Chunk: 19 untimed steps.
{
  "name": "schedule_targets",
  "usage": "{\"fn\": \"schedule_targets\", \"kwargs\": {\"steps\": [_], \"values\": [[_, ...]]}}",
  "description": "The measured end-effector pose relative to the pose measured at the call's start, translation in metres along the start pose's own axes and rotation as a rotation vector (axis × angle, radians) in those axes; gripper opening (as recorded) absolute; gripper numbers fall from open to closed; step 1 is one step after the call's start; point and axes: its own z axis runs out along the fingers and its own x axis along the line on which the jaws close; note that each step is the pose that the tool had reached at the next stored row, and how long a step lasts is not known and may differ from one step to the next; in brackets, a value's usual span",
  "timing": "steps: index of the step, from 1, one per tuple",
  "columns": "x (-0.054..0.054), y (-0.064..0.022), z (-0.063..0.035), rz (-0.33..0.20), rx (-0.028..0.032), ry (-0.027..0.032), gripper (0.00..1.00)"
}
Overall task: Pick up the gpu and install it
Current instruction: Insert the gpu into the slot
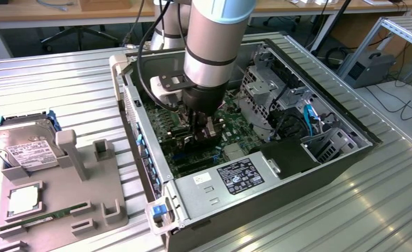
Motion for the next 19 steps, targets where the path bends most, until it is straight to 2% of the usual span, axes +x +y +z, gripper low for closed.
{"fn": "schedule_targets", "kwargs": {"steps": [3, 4, 5, 6, 7, 8, 11, 12, 13, 14, 16, 17, 19], "values": [[0.000, 0.0000, 0.0002, 0.000, 0.0002, -0.0002, 0.26], [0.000, 0.0002, 0.0008, 0.000, 0.0003, -0.0023, 0.26], [0.000, 0.0002, 0.0007, 0.000, 0.0007, -0.0013, 0.27], [0.000, 0.0001, 0.0002, 0.000, 0.0002, -0.0003, 0.33], [0.000, 0.0000, 0.0002, 0.000, 0.0002, -0.0003, 0.45], [0.000, 0.0000, 0.0002, 0.000, 0.0002, -0.0003, 0.52], [0.000, 0.0001, -0.0014, 0.000, -0.0002, 0.0002, 0.52], [0.000, 0.0001, -0.0054, 0.000, 0.0001, -0.0001, 0.52], [-0.001, 0.0001, -0.0166, 0.000, 0.0002, -0.0004, 0.52], [-0.001, 0.0001, -0.0320, 0.000, 0.0002, -0.0003, 0.52], [-0.002, 0.0002, -0.0502, 0.000, 0.0003, -0.0004, 0.52], [-0.002, 0.0002, -0.0572, 0.000, 0.0001, -0.0001, 0.52], [-0.002, 0.0003, -0.0639, 0.000, 0.0002, -0.0003, 0.52]]}}
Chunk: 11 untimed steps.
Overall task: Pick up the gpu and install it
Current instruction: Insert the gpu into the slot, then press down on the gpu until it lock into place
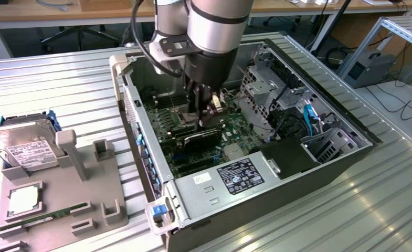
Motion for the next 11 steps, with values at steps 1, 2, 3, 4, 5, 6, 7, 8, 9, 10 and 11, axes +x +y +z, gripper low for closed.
{"fn": "schedule_targets", "kwargs": {"steps": [1, 2, 3, 4, 5, 6, 7, 8, 9, 10, 11], "values": [[-0.0001, 0.0000, -0.0041, 0.000, 0.0002, 0.0000, 0.52], [-0.0003, 0.0000, -0.0091, 0.000, 0.0002, 0.0000, 0.52], [-0.0003, 0.0000, -0.0105, 0.000, 0.0003, 0.0000, 0.52], [-0.0003, 0.0000, -0.0105, 0.000, 0.0002, 0.0000, 0.52], [-0.0003, 0.0000, -0.0105, 0.000, 0.0002, 0.0000, 0.52], [-0.0003, 0.0000, -0.0105, 0.000, 0.0002, 0.0000, 0.52], [-0.0003, 0.0000, -0.0105, 0.000, 0.0002, 0.0000, 0.52], [-0.0004, 0.0000, -0.0105, 0.000, 0.0002, 0.0000, 0.52], [-0.0003, 0.0000, -0.0105, 0.000, 0.0003, 0.0000, 0.51], [-0.0004, 0.0000, -0.0105, 0.000, 0.0002, 0.0000, 0.38], [-0.0003, 0.0000, -0.0105, 0.000, 0.0002, 0.0000, 0.32]]}}
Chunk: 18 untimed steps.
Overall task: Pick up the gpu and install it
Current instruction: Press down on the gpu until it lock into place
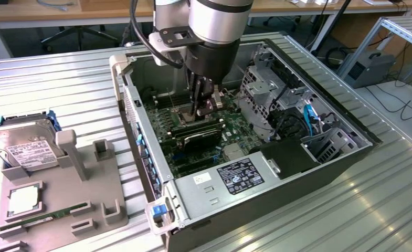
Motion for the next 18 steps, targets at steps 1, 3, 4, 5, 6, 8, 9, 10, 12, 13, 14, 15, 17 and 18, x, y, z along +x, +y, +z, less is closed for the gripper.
{"fn": "schedule_targets", "kwargs": {"steps": [1, 3, 4, 5, 6, 8, 9, 10, 12, 13, 14, 15, 17, 18], "values": [[0.000, 0.0000, 0.0000, 0.000, 0.0000, 0.0000, 0.20], [0.000, 0.0000, 0.0000, 0.000, 0.0000, 0.0000, 0.11], [0.000, 0.0000, 0.0000, 0.000, 0.0000, 0.0000, 0.11], [0.000, 0.0000, 0.0000, 0.000, 0.0000, 0.0000, 0.11], [0.000, 0.0000, 0.0000, 0.000, 0.0000, 0.0000, 0.11], [0.000, -0.0004, 0.0006, 0.000, -0.0001, -0.0010, 0.11], [0.000, -0.0015, 0.0019, 0.000, 0.0000, -0.0014, 0.11], [0.000, -0.0027, 0.0031, 0.000, -0.0001, -0.0014, 0.11], [-0.001, -0.0054, 0.0064, 0.000, 0.0000, -0.0015, 0.11], [-0.001, -0.0056, 0.0092, 0.000, 0.0000, -0.0014, 0.11], [-0.001, -0.0059, 0.0155, 0.000, 0.0000, -0.0014, 0.11], [-0.001, -0.0060, 0.0186, 0.000, 0.0000, -0.0015, 0.11], [-0.001, -0.0064, 0.0253, 0.000, 0.0000, -0.0015, 0.11], [-0.001, -0.0064, 0.0255, 0.000, -0.0002, -0.0012, 0.11]]}}
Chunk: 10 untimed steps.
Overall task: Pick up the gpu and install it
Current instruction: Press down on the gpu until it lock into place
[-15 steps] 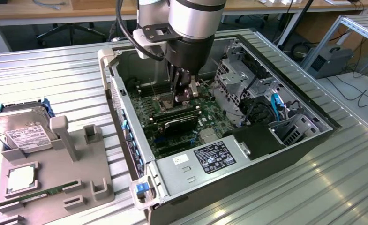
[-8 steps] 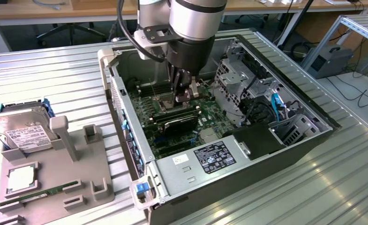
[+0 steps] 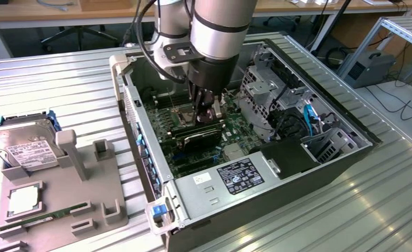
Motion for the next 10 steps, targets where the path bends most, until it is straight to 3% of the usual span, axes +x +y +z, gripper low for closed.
{"fn": "schedule_targets", "kwargs": {"steps": [7, 10], "values": [[0.000, 0.0000, 0.0084, 0.000, 0.0000, 0.0001, 0.11], [0.000, -0.0001, 0.0192, 0.000, 0.0001, -0.0003, 0.11]]}}
